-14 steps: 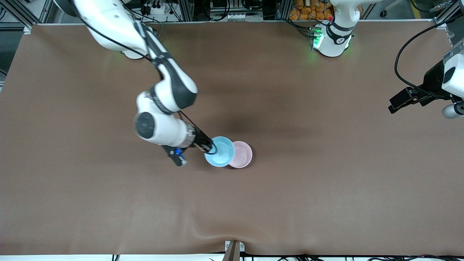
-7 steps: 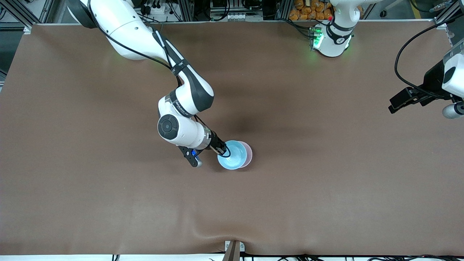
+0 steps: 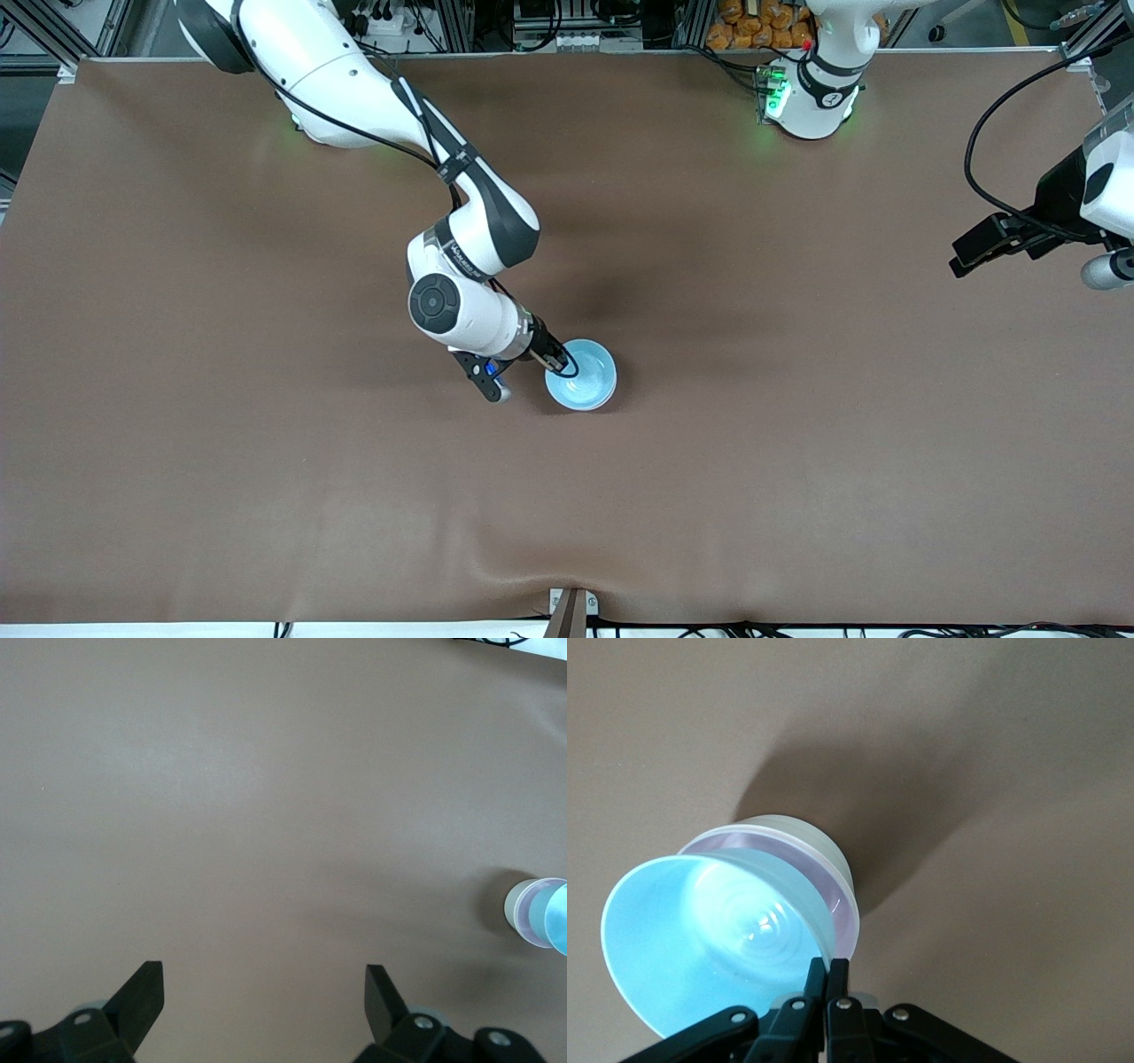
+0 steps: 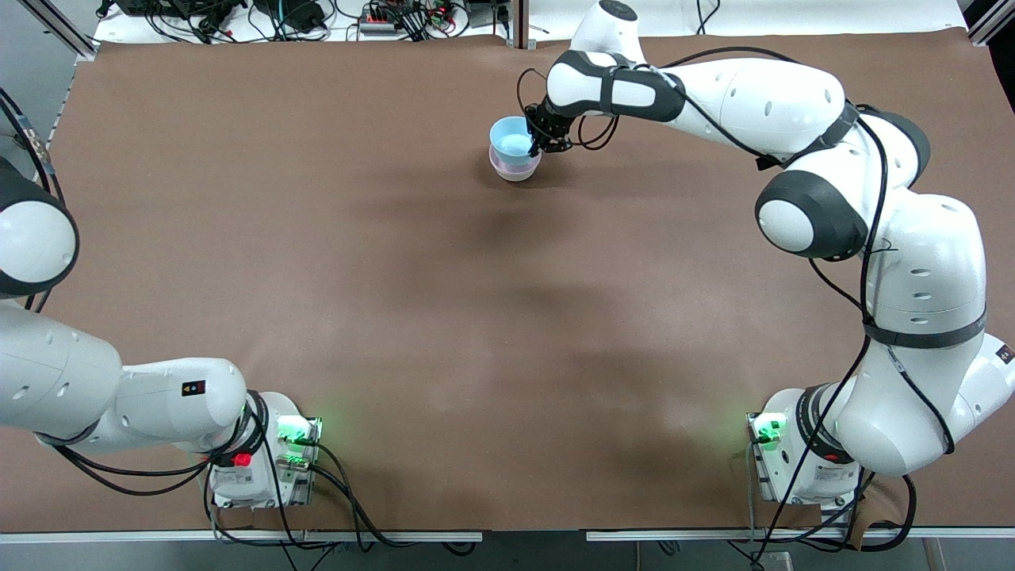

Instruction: Stack pink and blue bowls on white bowl

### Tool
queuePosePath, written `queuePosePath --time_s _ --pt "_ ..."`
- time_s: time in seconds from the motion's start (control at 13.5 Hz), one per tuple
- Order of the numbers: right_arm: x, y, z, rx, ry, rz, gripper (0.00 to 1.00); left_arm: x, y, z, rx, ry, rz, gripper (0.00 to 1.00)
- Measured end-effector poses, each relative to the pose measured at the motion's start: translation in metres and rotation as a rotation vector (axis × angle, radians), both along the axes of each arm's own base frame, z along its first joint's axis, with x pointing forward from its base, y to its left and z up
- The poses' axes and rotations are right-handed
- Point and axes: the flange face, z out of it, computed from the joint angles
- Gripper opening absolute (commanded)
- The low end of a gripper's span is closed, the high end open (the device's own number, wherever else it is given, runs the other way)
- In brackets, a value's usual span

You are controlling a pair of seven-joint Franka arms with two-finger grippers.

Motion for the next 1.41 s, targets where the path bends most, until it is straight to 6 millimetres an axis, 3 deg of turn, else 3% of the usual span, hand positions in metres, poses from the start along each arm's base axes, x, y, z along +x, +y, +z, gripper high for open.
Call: queuePosePath --time_s 0.52,0.59,0.67,1.19,1.41 --pt "-0.001 0.003 -0.015 -0.025 -0.024 0.008 0.03 0.0 0.0 0.0 0.0 0.0 0.0 1.0" --pt "-0.002 0.005 -0.018 -0.026 -0.028 0.008 0.67 0.0 0.0 0.0 0.0 0.0 0.0 1.0" --pt "-0.003 0.006 -0.019 -0.026 -0.03 0.008 1.0 0.0 0.0 0.0 0.0 0.0 0.0 1.0" --pt "0.002 0.0 -0.015 -0.073 -0.024 0.043 1.0 0.0 0.0 0.0 0.0 0.0 0.0 1.0" --pt "0.023 -0.026 0.024 -0.102 0.02 0.065 1.0 0.0 0.0 0.0 0.0 -0.001 0.0 1.0"
